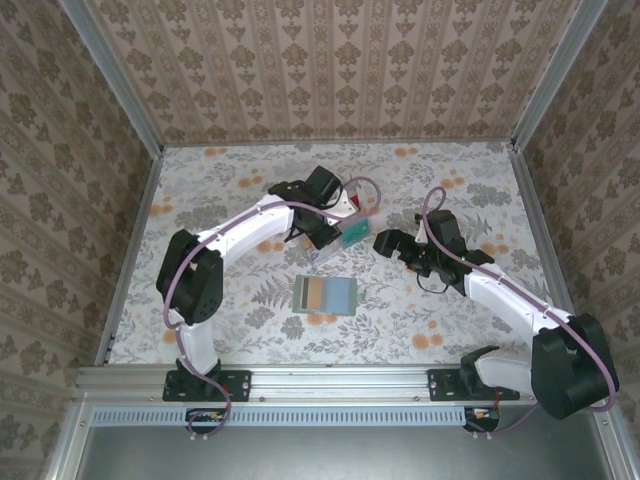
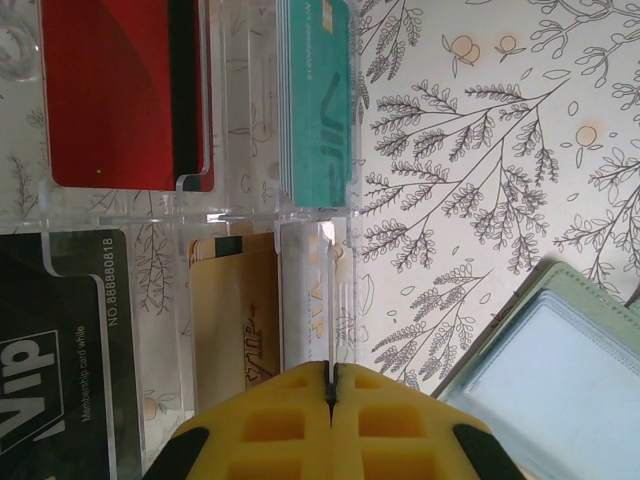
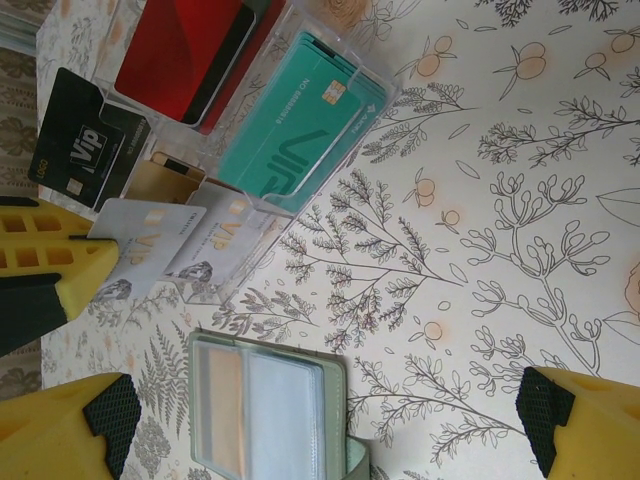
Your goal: Take the credit cards out of the card holder
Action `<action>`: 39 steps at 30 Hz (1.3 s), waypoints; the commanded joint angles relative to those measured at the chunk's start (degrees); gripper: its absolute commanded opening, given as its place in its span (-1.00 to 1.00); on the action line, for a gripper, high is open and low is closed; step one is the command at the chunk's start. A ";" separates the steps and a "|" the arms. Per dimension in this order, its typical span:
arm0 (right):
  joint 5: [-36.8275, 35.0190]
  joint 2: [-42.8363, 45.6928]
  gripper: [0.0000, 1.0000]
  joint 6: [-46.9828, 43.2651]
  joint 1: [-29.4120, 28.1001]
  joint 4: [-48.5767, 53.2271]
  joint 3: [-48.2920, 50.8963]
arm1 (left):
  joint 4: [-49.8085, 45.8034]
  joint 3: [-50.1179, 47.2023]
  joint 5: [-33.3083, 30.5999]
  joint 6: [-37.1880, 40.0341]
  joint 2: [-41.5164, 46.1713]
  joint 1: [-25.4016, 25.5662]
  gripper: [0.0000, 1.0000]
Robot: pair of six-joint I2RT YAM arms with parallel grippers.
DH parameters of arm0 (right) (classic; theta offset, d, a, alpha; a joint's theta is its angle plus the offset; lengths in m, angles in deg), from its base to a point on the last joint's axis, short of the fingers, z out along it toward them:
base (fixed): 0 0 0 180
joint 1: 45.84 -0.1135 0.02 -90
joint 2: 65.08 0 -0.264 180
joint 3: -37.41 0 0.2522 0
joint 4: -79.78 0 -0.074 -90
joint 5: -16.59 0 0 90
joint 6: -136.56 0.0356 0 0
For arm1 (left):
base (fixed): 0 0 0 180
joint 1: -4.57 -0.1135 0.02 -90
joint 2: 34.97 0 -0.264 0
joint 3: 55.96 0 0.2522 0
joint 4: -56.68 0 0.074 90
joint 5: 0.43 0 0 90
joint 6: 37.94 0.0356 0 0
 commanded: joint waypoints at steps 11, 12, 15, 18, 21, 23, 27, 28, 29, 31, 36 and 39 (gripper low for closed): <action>1.77 -1.61 0.99 -0.21 0.29 0.28 0.18 | 0.25 0.34 -2.71 -0.14 -4.27 -0.52 -0.99; 1.86 -1.72 0.99 -0.11 0.36 0.36 0.09 | 0.58 0.21 -2.97 -0.26 -4.40 -0.48 -0.98; 2.27 -2.13 0.99 0.13 0.35 0.25 -0.16 | 1.17 0.10 -3.06 -0.61 -4.62 -0.48 -0.93; 2.57 -2.40 0.99 0.23 0.36 0.21 -0.42 | 1.21 0.11 -2.77 -0.80 -4.80 -0.49 -0.81; 3.06 -2.79 0.99 0.28 0.37 0.18 -0.68 | 1.30 0.03 -2.28 -1.03 -4.47 -0.63 -0.70; 3.43 -3.05 0.99 0.22 0.33 -0.02 -0.74 | 1.72 -0.16 -2.36 -1.05 -4.07 -0.60 -0.63; 3.80 -3.32 0.99 0.41 0.29 -0.16 -0.97 | 2.05 -0.24 -3.26 -1.13 -3.92 -0.73 -0.58; 3.97 -3.40 0.99 0.42 0.34 -0.12 -1.05 | 2.02 -0.16 -3.54 -1.16 -3.84 -0.76 -0.55; 4.13 -3.40 0.99 0.42 0.31 -0.11 -1.13 | 1.90 -0.16 -3.78 -1.44 -3.60 -0.74 -0.54; 4.52 -3.26 0.99 0.16 0.29 0.01 -1.33 | 1.70 -0.27 -3.54 -2.41 -2.44 -0.92 -0.51; 3.75 -2.75 0.98 -1.41 -0.64 2.41 -2.68 | 3.31 -2.66 -3.08 -7.75 4.54 -1.96 -0.31; 0.90 -3.00 0.95 -2.91 -3.42 5.31 -4.85 | 5.57 -5.82 -4.76 -12.48 10.12 -2.85 -0.14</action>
